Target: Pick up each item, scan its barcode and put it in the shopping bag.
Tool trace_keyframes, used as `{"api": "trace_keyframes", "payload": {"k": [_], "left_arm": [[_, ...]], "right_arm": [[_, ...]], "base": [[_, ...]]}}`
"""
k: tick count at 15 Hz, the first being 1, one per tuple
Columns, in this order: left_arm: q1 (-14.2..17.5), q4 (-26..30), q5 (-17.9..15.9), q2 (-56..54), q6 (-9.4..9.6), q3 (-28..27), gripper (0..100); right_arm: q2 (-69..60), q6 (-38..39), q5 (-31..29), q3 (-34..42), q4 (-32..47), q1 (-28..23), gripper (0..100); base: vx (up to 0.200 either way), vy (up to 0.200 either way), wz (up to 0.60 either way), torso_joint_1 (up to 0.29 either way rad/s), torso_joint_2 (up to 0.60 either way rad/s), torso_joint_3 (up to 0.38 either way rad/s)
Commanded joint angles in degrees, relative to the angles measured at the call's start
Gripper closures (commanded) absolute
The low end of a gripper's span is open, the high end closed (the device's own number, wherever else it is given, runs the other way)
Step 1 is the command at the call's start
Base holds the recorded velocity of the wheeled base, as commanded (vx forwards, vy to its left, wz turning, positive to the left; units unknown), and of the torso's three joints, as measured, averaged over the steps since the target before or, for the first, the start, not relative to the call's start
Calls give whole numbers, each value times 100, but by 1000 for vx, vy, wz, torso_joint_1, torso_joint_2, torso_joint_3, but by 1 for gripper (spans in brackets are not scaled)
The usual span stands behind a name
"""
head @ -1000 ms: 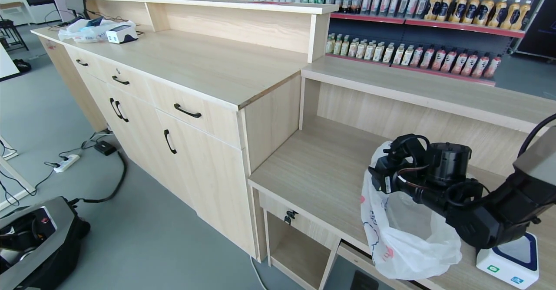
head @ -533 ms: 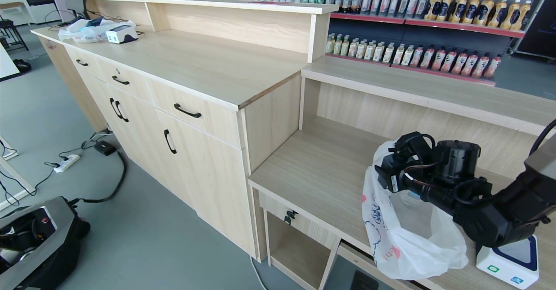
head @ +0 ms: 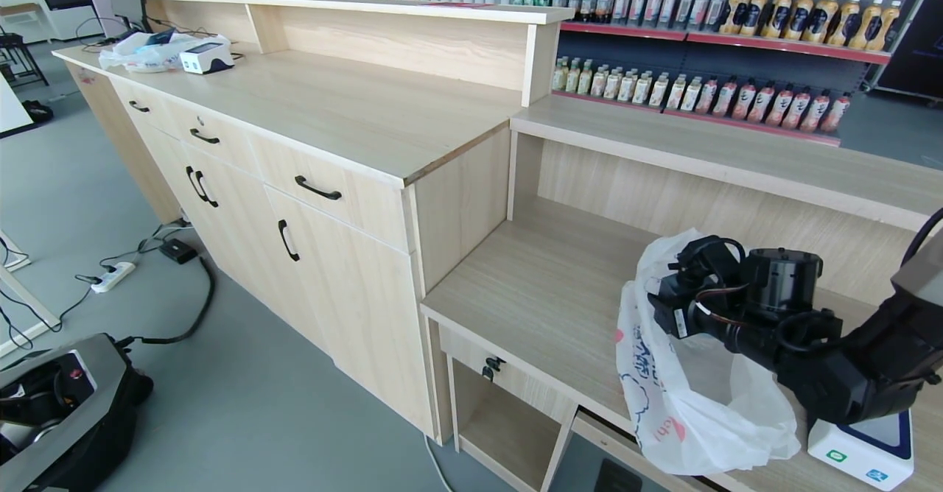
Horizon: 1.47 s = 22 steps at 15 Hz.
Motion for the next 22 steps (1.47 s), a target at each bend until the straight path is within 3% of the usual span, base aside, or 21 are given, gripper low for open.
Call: {"api": "trace_keyframes", "payload": {"k": [1, 22], "left_arm": [[1, 0, 2, 0, -2, 0, 0], [1, 0, 2, 0, -2, 0, 0]], "right_arm": [[143, 8, 10, 3, -7, -2, 100], [872, 52, 45, -243, -297, 112, 100]], "base": [[0, 0, 0, 0, 0, 0], [0, 0, 0, 0, 0, 0]]}}
